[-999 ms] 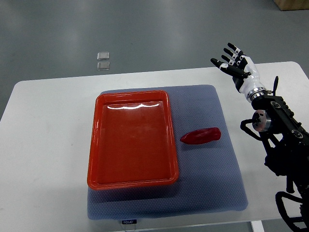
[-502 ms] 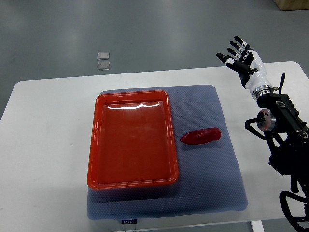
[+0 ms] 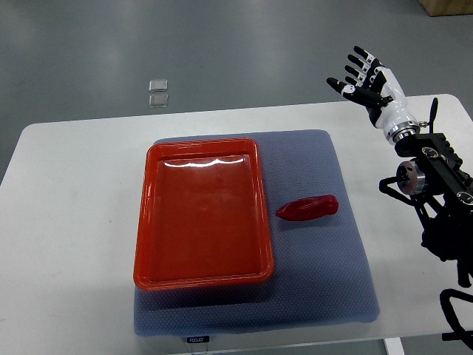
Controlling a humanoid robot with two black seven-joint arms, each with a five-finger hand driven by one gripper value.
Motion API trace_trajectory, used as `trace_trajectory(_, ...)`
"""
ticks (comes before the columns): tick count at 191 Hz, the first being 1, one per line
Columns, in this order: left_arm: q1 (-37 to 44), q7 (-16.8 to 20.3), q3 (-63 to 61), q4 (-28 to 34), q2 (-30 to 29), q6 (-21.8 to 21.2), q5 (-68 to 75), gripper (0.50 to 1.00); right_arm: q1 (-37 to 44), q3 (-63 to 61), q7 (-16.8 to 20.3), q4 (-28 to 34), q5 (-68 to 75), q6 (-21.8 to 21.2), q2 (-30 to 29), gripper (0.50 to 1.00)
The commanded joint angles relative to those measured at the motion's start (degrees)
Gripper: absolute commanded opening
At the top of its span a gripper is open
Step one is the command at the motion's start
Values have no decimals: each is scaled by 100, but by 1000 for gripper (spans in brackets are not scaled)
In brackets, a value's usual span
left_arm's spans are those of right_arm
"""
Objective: Place red pepper on red tray
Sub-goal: 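Reach the right hand down toward the red pepper beside the tray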
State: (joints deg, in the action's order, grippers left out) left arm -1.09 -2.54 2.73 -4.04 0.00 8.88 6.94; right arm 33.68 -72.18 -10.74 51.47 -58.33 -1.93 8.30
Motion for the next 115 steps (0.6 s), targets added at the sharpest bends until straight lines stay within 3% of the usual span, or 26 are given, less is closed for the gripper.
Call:
trace_trajectory(1,4,0,0,0,0,0,0,1000,305,1213,-60,29,-20,44,716,913)
trace_trajectory(40,4,0,0,0,0,0,0,1000,1281,3447,-157,653,-20,0,2070,913)
trace_trajectory(62,4,0,0,0,0,0,0,1000,1852,4571,-157,1189,-301,-228,2685,913)
trace_trajectory(94,4,0,0,0,0,0,0,1000,2414,5758,-148,1673,-1224,-721,3186,913)
trace_trajectory(115,4,0,0,0,0,0,0,1000,2731,6338,-104,1927,-1374,-774,3318,913)
